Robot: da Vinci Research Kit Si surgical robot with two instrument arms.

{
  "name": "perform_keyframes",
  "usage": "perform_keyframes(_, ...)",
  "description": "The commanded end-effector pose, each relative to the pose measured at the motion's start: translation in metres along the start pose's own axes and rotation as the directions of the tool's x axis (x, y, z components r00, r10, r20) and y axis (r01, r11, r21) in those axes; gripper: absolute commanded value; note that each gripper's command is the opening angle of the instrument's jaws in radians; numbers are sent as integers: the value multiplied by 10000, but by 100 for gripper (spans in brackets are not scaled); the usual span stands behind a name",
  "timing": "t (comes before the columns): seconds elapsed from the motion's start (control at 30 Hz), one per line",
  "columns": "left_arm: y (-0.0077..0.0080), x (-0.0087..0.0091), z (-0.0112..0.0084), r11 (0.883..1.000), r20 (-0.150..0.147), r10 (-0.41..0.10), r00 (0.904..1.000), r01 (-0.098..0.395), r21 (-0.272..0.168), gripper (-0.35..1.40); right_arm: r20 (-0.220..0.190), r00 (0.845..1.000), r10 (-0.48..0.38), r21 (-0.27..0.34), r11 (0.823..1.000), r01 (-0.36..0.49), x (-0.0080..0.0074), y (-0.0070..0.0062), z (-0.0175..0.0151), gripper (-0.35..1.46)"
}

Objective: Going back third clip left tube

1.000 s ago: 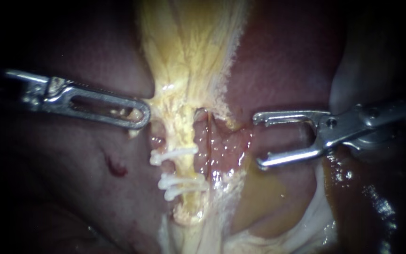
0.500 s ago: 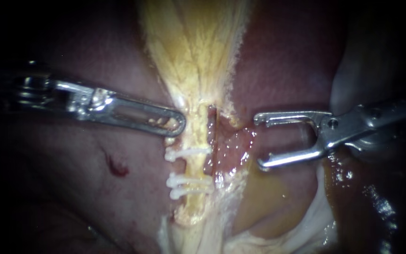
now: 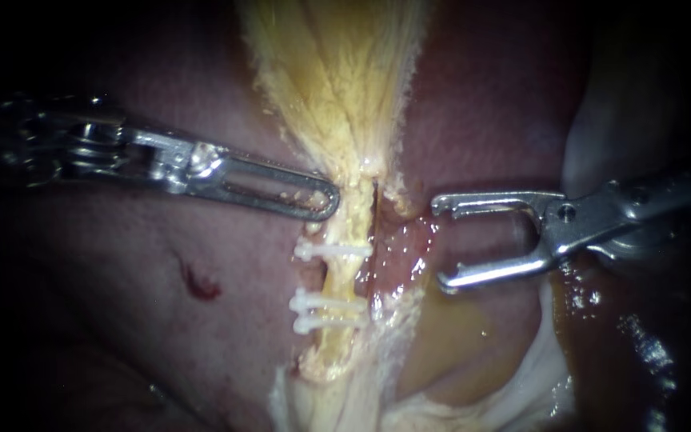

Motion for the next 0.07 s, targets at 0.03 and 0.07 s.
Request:
perform_keyframes(0.03, -1, 0, -1, 10000, 0, -1, 10000, 1, 5, -35, 0, 10000, 1, -1, 10000, -1, 0, 0, 0, 50)
perform_keyframes(0.07, -1, 0, -1, 10000, 0, 0, 10000, 0, 6, -35, 0, 10000, 1, 0, 10000, -1, 0, 0, 0, 50)
